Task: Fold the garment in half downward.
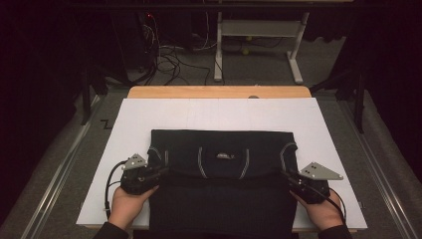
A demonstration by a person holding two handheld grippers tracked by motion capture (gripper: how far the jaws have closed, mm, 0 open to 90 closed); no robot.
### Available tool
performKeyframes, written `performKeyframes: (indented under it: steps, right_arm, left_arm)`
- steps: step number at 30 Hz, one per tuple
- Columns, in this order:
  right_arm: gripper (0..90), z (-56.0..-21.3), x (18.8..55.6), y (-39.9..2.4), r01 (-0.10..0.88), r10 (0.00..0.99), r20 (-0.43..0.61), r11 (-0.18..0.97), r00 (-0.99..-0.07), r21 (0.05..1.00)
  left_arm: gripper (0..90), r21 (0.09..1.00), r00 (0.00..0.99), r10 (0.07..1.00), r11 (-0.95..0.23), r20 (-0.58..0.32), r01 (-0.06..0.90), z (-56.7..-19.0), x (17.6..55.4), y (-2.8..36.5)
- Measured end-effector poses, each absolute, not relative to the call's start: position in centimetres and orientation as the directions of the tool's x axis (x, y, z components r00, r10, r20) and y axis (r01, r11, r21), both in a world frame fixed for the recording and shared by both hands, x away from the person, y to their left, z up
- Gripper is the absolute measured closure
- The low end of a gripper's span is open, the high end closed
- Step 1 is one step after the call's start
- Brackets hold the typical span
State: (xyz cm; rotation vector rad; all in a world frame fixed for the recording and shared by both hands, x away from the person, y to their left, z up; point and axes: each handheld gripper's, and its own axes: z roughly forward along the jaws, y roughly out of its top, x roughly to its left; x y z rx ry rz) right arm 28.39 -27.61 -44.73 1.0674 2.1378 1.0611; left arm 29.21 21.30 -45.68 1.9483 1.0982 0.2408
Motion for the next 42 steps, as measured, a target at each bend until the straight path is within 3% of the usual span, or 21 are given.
performKeyframes:
  steps: [11,35,37,42]
  right_arm:
    - [78.9,-45.6,26.4,-27.4,0.43,0.808,-0.104,0.412,-0.58,0.803]
    - [78.5,-46.7,24.9,-27.7,0.472,0.797,-0.118,0.462,-0.593,0.751]
    - [76.6,-46.8,25.0,-27.7,0.474,0.794,-0.118,0.467,-0.596,0.747]
    - [60.6,-46.9,25.1,-28.1,0.487,0.804,-0.075,0.429,-0.59,0.761]
  left_arm:
    - [70.3,0.732,0.577,0.771,-0.225,-0.27,0.643,-46.8,28.3,21.9]
    - [68.9,0.708,0.583,0.776,-0.27,-0.241,0.652,-47.6,26.7,21.6]
    - [65.8,0.706,0.582,0.777,-0.272,-0.239,0.654,-47.6,26.7,21.6]
    - [51.9,0.715,0.581,0.777,-0.263,-0.241,0.648,-47.3,26.5,21.9]
